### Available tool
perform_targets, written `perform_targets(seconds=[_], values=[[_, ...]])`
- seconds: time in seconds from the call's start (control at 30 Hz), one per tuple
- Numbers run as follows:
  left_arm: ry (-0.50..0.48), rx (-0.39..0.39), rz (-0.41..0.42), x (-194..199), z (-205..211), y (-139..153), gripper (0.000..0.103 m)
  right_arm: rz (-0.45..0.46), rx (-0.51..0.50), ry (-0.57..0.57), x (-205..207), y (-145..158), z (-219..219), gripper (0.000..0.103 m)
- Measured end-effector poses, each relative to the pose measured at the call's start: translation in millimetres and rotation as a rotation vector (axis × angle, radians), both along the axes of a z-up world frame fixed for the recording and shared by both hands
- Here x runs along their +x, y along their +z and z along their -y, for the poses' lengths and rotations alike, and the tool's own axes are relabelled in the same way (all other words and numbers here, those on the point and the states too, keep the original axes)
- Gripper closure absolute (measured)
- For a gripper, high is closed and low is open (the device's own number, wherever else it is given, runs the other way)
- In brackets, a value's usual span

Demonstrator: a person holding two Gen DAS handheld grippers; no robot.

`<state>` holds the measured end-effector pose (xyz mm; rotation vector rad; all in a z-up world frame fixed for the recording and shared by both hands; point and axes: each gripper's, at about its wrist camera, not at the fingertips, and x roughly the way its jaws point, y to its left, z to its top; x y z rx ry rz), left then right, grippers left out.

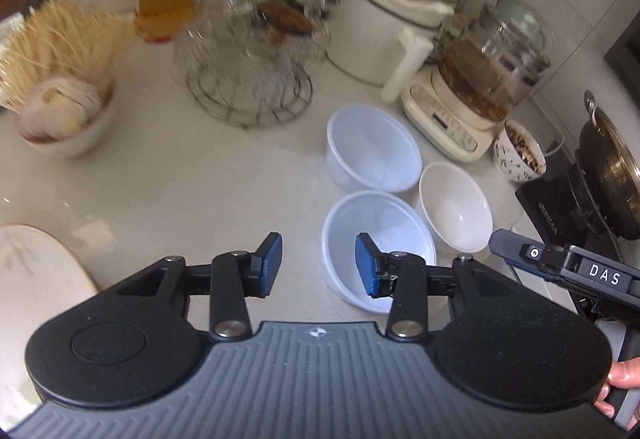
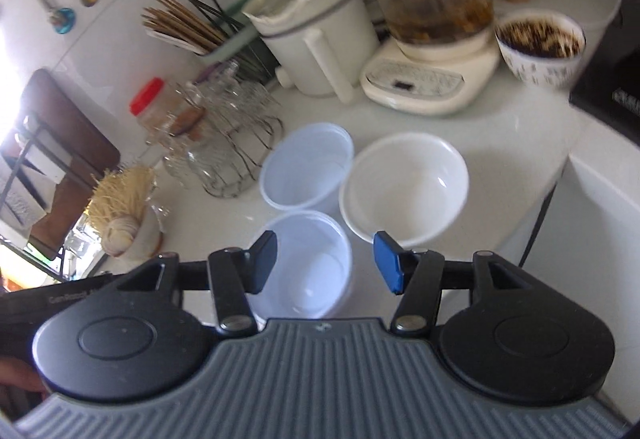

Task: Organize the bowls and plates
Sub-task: 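Move both grippers toward the translucent plastic bowls, then close the left gripper on the translucent bowl rim while the right gripper clamps it too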

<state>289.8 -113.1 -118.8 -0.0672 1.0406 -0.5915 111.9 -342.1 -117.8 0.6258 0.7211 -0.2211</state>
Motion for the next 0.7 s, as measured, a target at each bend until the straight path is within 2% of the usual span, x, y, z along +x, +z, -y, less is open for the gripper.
perform_targets(seconds=[0.17, 0.4, 0.53, 0.63, 0.7], values=[[0.017, -0.004, -0.069, 10, 11, -28, 0.057, -0.033, 0.067, 0.035, 8, -23, 10, 0.046], [0.047, 0.0, -0.155, 24, 16, -50, 0.057, -0.065, 0.128, 0.076, 23, -45, 15, 0.047], [0.041, 0.014, -0.167, 28, 22, -57, 0.057, -0.088, 0.166, 0.095, 31, -57, 14, 0.051], [0.039, 0.014, -0.179, 29, 25, -60, 0.06, -0.108, 0.184, 0.105, 35, -65, 12, 0.057], [0.032, 0.015, -0.183, 29, 27, -62, 0.067, -0.116, 0.188, 0.11, 37, -69, 11, 0.059]])
